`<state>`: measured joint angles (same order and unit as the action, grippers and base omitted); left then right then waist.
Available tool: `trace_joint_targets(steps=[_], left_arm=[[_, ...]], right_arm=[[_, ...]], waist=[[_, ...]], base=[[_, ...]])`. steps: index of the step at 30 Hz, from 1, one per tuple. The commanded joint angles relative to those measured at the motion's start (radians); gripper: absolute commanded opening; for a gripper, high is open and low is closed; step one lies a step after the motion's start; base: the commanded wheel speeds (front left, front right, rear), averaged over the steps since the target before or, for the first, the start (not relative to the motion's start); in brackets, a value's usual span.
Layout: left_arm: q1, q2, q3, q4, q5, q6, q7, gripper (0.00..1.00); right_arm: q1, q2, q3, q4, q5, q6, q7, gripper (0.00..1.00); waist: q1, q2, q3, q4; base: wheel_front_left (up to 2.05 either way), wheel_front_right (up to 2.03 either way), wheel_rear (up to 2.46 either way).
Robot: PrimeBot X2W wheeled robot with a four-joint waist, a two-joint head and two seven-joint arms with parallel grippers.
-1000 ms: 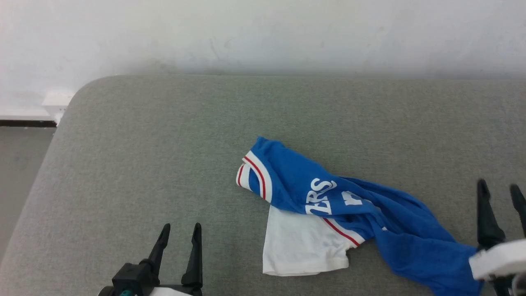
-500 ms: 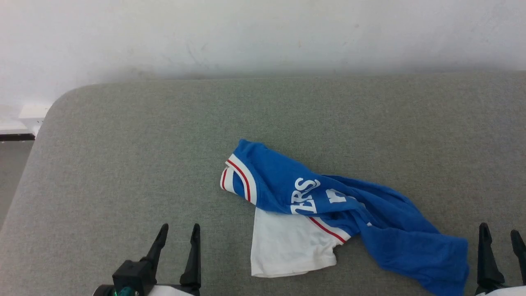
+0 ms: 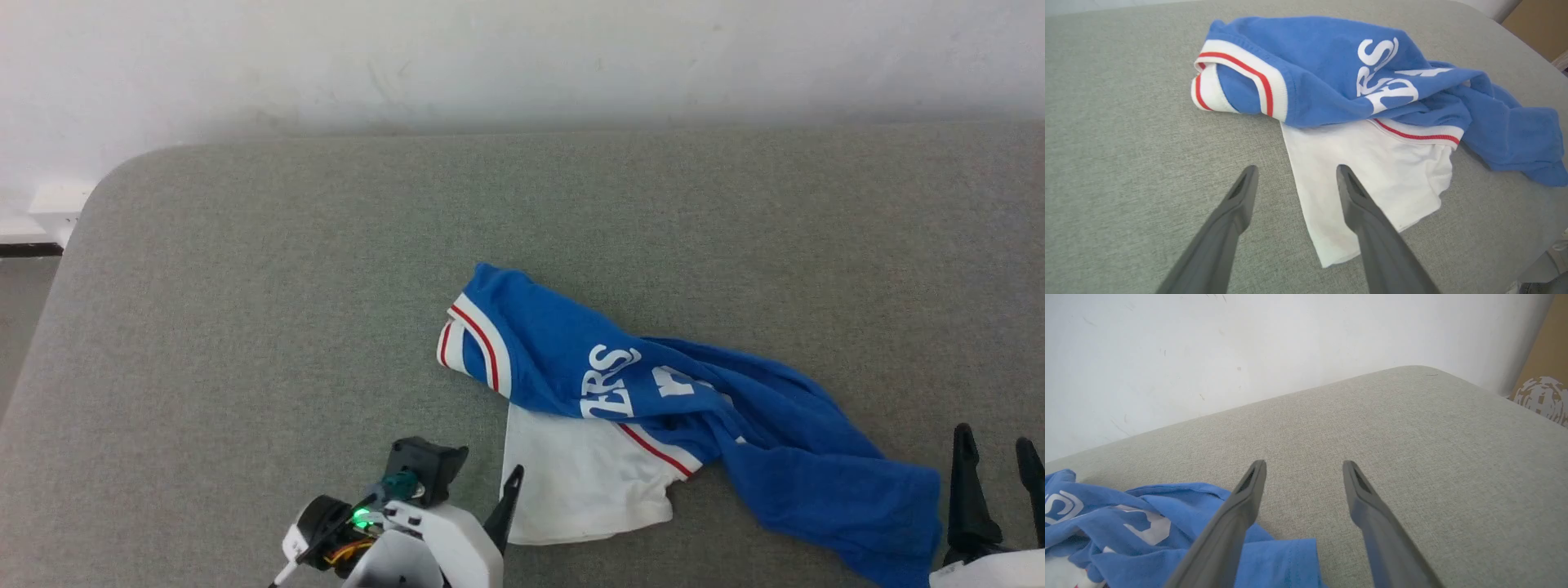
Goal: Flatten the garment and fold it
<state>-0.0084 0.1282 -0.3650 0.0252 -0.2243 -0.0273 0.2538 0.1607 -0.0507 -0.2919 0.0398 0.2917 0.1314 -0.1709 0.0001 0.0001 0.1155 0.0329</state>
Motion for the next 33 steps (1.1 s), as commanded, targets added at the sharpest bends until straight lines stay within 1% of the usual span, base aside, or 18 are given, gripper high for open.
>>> trace_joint_targets(steps=[1, 4, 7, 10, 12, 13, 14, 15, 17, 21, 23, 25, 26, 27, 30, 33], left_arm=[[-0.027, -0.005, -0.019, 0.020, 0.012, -0.010, 0.033, 1.00], [-0.058, -0.017, -0.051, 0.058, 0.023, -0.013, 0.077, 1.00], [-0.083, -0.028, -0.079, 0.114, 0.044, 0.004, 0.127, 1.00], [-0.108, -0.034, -0.093, 0.176, 0.066, 0.027, 0.156, 1.00], [-0.122, -0.043, -0.102, 0.216, 0.062, 0.031, 0.167, 1.00], [-0.128, -0.046, -0.106, 0.235, 0.059, 0.033, 0.169, 0.54], [-0.134, -0.050, -0.112, 0.251, 0.056, 0.029, 0.168, 0.25], [-0.137, -0.053, -0.116, 0.263, 0.048, 0.027, 0.164, 0.00], [-0.141, -0.060, -0.118, 0.275, 0.026, 0.023, 0.151, 0.00], [-0.147, -0.067, -0.088, 0.252, -0.017, 0.042, 0.089, 0.00], [-0.140, -0.069, -0.045, 0.204, -0.063, 0.059, 0.052, 0.00], [-0.125, -0.070, 0.017, 0.128, -0.116, 0.085, 0.022, 0.00], [-0.115, -0.061, 0.052, 0.084, -0.133, 0.100, 0.014, 0.00], [-0.102, -0.041, 0.087, 0.039, -0.142, 0.116, 0.009, 0.00], [-0.038, 0.046, 0.195, -0.079, -0.150, 0.165, 0.025, 0.00], [0.049, 0.120, 0.285, -0.144, -0.162, 0.200, 0.061, 0.00]], right_arm=[[-0.018, 0.000, 0.002, 0.003, 0.000, -0.001, -0.004, 1.00], [-0.027, 0.000, 0.008, 0.007, 0.002, -0.001, -0.004, 1.00], [-0.038, 0.000, 0.012, 0.015, 0.003, -0.001, -0.008, 1.00], [-0.051, 0.000, 0.018, 0.020, 0.003, -0.001, -0.012, 1.00], [-0.057, 0.000, 0.019, 0.024, 0.002, -0.001, -0.014, 1.00], [-0.060, 0.000, 0.020, 0.026, 0.002, -0.001, -0.015, 1.00], [-0.063, 0.000, 0.021, 0.027, 0.002, -0.001, -0.015, 1.00], [-0.065, 0.000, 0.021, 0.030, 0.002, -0.001, -0.016, 1.00], [-0.069, 0.000, 0.019, 0.035, 0.003, -0.001, -0.018, 1.00], [-0.069, 0.000, 0.014, 0.046, 0.003, -0.001, -0.021, 1.00], [-0.070, 0.000, 0.014, 0.052, 0.003, -0.001, -0.022, 1.00], [-0.069, 0.000, 0.013, 0.056, 0.003, -0.001, -0.023, 1.00], [-0.068, 0.000, 0.011, 0.057, 0.003, -0.001, -0.023, 1.00], [-0.067, 0.000, 0.009, 0.058, 0.003, -0.001, -0.023, 1.00], [-0.059, 0.000, 0.005, 0.058, 0.002, -0.001, -0.023, 1.00], [-0.055, 0.000, 0.001, 0.058, -0.001, -0.001, -0.021, 1.00]], waist=[[-0.0001, -0.0001, 0.015, 0.001], [-0.0001, -0.0001, 0.033, -0.001], [-0.0001, -0.0001, 0.048, -0.004], [-0.0001, -0.0001, 0.062, -0.008], [-0.0001, -0.0001, 0.069, -0.010], [-0.0001, -0.0001, 0.071, -0.011], [-0.0001, -0.0001, 0.073, -0.013], [-0.0001, -0.0001, 0.074, -0.014], [-0.0001, -0.0001, 0.073, -0.014], [-0.0001, -0.0001, 0.063, -0.011], [-0.0001, -0.0001, 0.054, -0.008], [-0.0001, -0.0001, 0.046, -0.003], [-0.0001, -0.0001, 0.042, 0.000], [-0.0001, -0.0001, 0.039, 0.003], [-0.0001, -0.0001, 0.032, 0.014], [-0.0001, -0.0001, 0.033, 0.026]], base=[[0.00, 0.00, 0.00], [0.00, 0.00, 0.00], [0.00, 0.00, 0.00], [0.00, 0.00, 0.00], [0.00, 0.00, 0.00], [0.00, 0.00, 0.00], [0.00, 0.00, 0.00], [0.00, 0.00, 0.00], [0.00, 0.00, 0.00], [0.00, 0.00, 0.00], [0.00, 0.00, 0.00], [0.00, 0.00, 0.00], [0.00, 0.00, 0.00], [0.00, 0.00, 0.00], [0.00, 0.00, 0.00], [0.00, 0.00, 0.00]])
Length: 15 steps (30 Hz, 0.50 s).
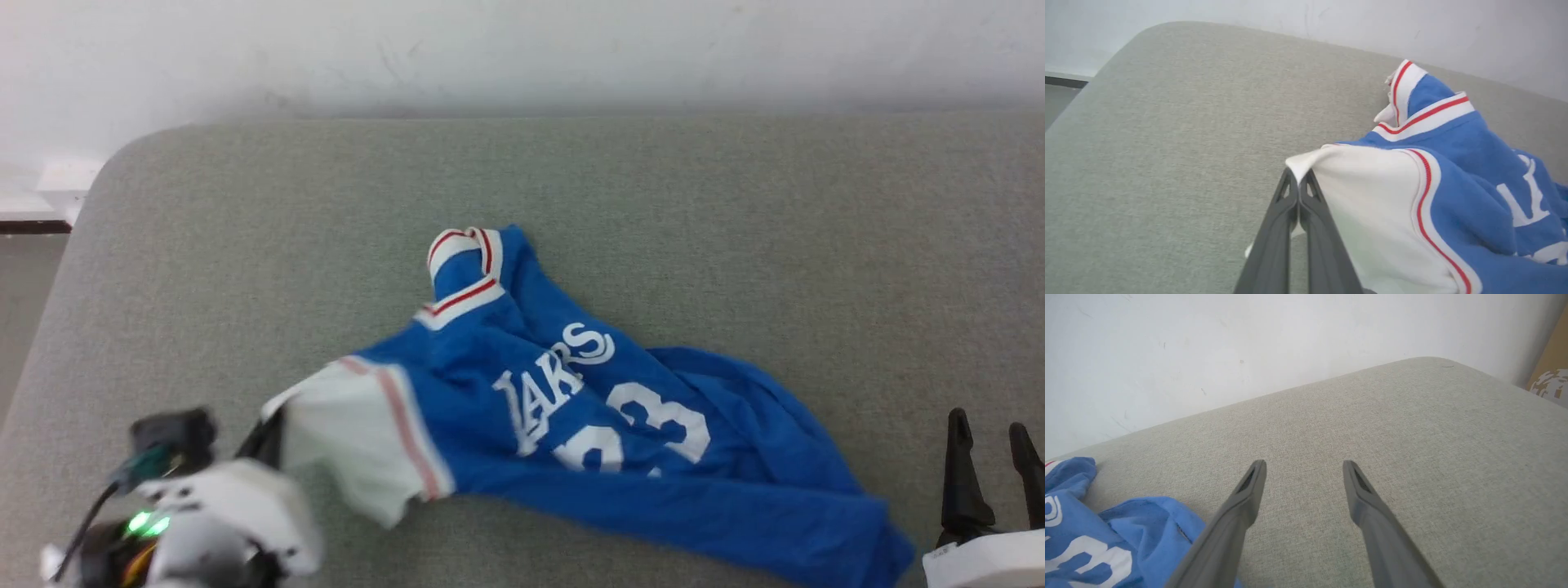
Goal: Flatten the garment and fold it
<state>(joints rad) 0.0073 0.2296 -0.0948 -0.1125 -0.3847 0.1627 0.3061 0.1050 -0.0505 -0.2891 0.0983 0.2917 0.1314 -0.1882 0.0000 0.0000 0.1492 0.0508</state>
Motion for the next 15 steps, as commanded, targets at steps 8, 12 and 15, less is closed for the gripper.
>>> trace_joint_targets(steps=[8, 12, 15], left_arm=[[0.150, 0.061, 0.075, 0.088, 0.006, 0.050, 0.010, 0.31], [0.139, 0.000, 0.075, 0.128, -0.022, 0.056, -0.063, 1.00], [0.121, -0.011, 0.073, 0.123, -0.025, 0.049, -0.103, 1.00]], right_arm=[[-0.003, 0.000, 0.005, 0.000, -0.006, -0.001, 0.008, 1.00], [0.002, 0.000, 0.004, -0.003, -0.013, -0.001, 0.019, 1.00], [0.006, 0.000, 0.003, -0.009, -0.018, -0.001, 0.029, 1.00]], waist=[[0.0000, 0.0000, -0.003, 0.029], [0.0000, 0.0000, -0.015, 0.037], [0.0000, 0.0000, -0.025, 0.039]], base=[[0.00, 0.00, 0.00], [0.00, 0.00, 0.00], [0.00, 0.00, 0.00]])
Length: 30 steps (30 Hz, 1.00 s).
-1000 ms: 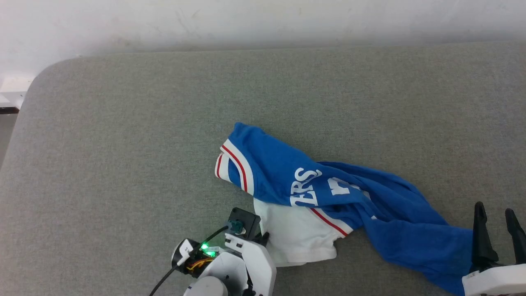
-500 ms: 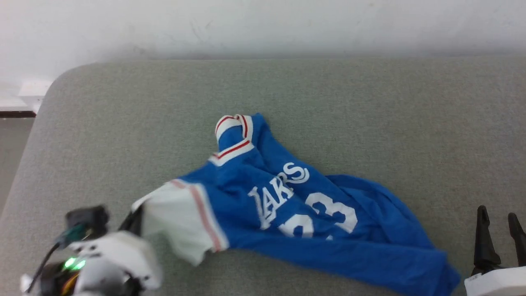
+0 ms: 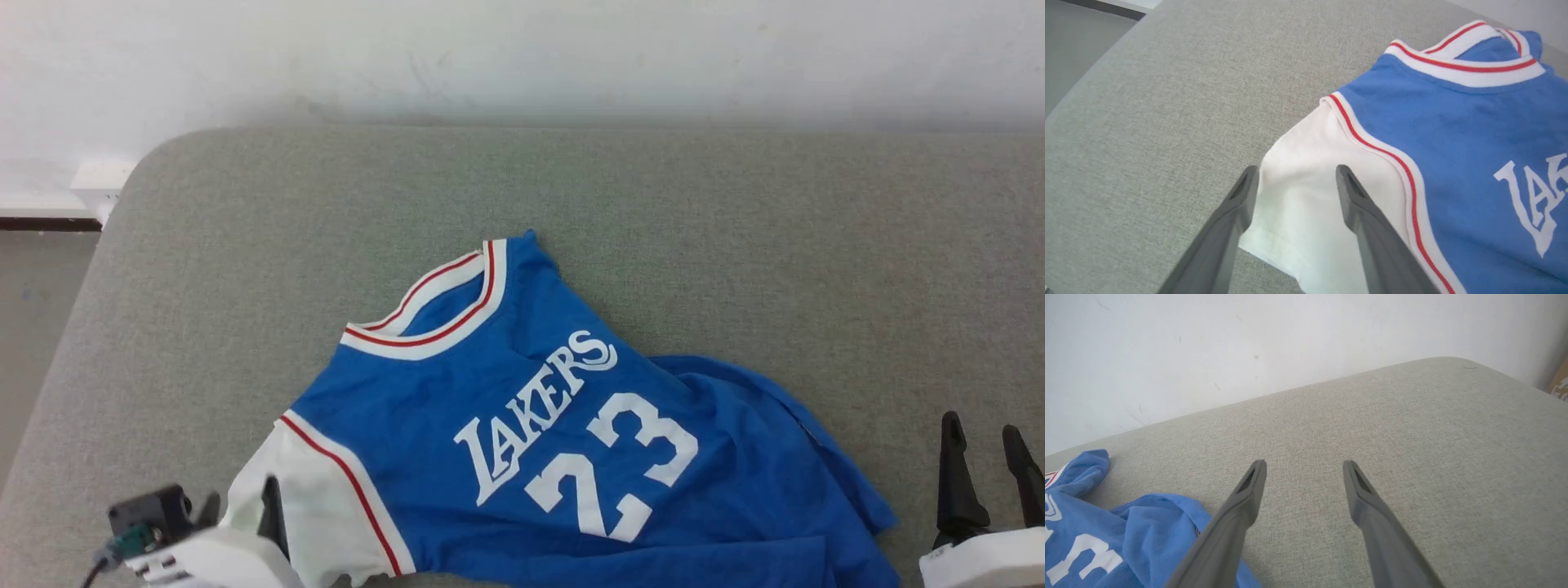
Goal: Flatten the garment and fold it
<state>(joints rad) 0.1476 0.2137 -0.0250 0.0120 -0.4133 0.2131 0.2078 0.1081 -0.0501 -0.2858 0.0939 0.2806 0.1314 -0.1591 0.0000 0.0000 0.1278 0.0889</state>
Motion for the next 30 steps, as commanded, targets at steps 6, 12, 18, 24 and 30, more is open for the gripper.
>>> trace_joint_targets(steps=[6, 12, 18, 24, 30], left_arm=[[-0.082, 0.036, -0.011, -0.144, 0.058, 0.008, -0.026, 1.00], [-0.190, 0.038, -0.150, -0.242, 0.120, -0.051, 0.018, 1.00], [-0.311, 0.010, -0.313, -0.136, 0.171, -0.141, 0.054, 1.00], [-0.444, -0.008, -0.421, 0.080, 0.206, -0.232, 0.094, 1.00], [-0.561, -0.019, -0.486, 0.277, 0.231, -0.289, 0.126, 1.00]], right_arm=[[0.014, 0.000, 0.003, -0.018, -0.008, -0.001, 0.017, 1.00], [0.012, 0.000, 0.013, -0.022, -0.003, -0.001, 0.020, 1.00], [-0.003, 0.000, 0.021, -0.019, 0.000, -0.001, 0.019, 1.00], [-0.022, 0.000, 0.025, -0.015, 0.001, -0.001, 0.017, 1.00], [-0.037, 0.000, 0.027, -0.009, 0.003, -0.001, 0.012, 1.00]], waist=[[0.0000, 0.0000, -0.021, 0.001], [0.0000, 0.0000, -0.008, -0.006], [0.0000, 0.0000, 0.018, -0.025], [0.0000, 0.0000, 0.048, -0.046], [0.0000, 0.0000, 0.079, -0.060]], base=[[0.00, 0.00, 0.00], [0.00, 0.00, 0.00], [0.00, 0.00, 0.00], [0.00, 0.00, 0.00], [0.00, 0.00, 0.00]])
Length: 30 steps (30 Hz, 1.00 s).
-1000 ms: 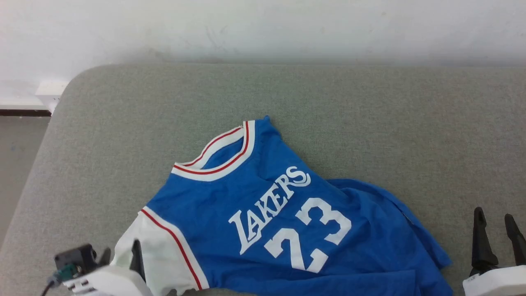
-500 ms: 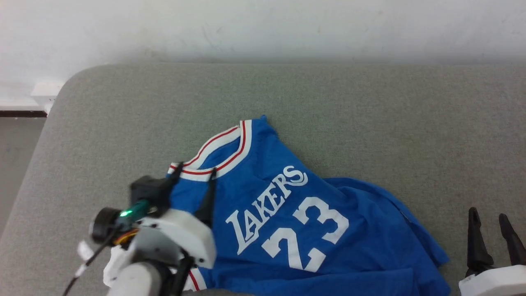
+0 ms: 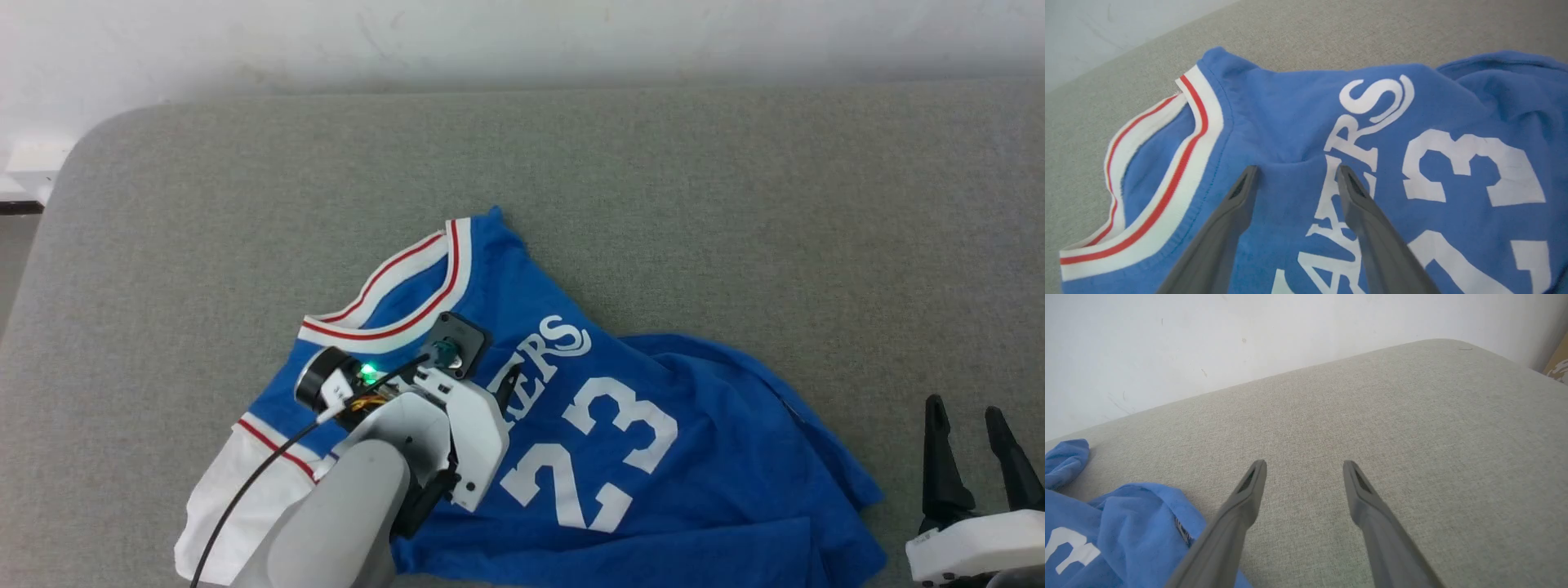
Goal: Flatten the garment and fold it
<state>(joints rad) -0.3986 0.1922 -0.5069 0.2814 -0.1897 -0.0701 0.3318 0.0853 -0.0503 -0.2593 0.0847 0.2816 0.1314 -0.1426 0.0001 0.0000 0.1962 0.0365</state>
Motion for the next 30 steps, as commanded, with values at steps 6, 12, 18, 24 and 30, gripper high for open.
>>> trace_joint_targets(steps=[6, 12, 18, 24, 30], left_arm=[[-0.082, 0.001, -0.048, 0.160, 0.037, -0.022, 0.003, 0.00], [-0.112, -0.029, -0.035, 0.192, 0.007, -0.021, -0.096, 0.00], [-0.117, -0.071, 0.011, 0.090, -0.044, 0.007, -0.228, 0.00], [0.036, -0.050, 0.096, -0.083, -0.114, 0.086, -0.275, 0.00], [0.282, 0.013, 0.185, -0.110, -0.202, 0.152, -0.232, 0.00]], right_arm=[[-0.028, 0.000, 0.010, 0.006, 0.003, -0.001, -0.010, 1.00], [-0.030, 0.000, -0.005, 0.009, 0.001, -0.001, -0.012, 1.00], [-0.032, 0.000, -0.004, 0.011, -0.003, -0.001, -0.003, 1.00], [-0.020, 0.000, -0.009, 0.006, -0.003, -0.001, 0.002, 1.00], [-0.009, 0.000, -0.011, 0.003, -0.003, -0.001, 0.008, 1.00]], waist=[[-0.0001, 0.0000, 0.028, -0.018], [-0.0001, 0.0000, 0.030, -0.003], [-0.0001, 0.0000, 0.006, 0.022], [-0.0001, 0.0000, -0.008, 0.040], [-0.0001, 0.0000, -0.011, 0.051]], base=[[0.00, 0.00, 0.00], [0.00, 0.00, 0.00], [0.00, 0.00, 0.00], [0.00, 0.00, 0.00], [0.00, 0.00, 0.00]])
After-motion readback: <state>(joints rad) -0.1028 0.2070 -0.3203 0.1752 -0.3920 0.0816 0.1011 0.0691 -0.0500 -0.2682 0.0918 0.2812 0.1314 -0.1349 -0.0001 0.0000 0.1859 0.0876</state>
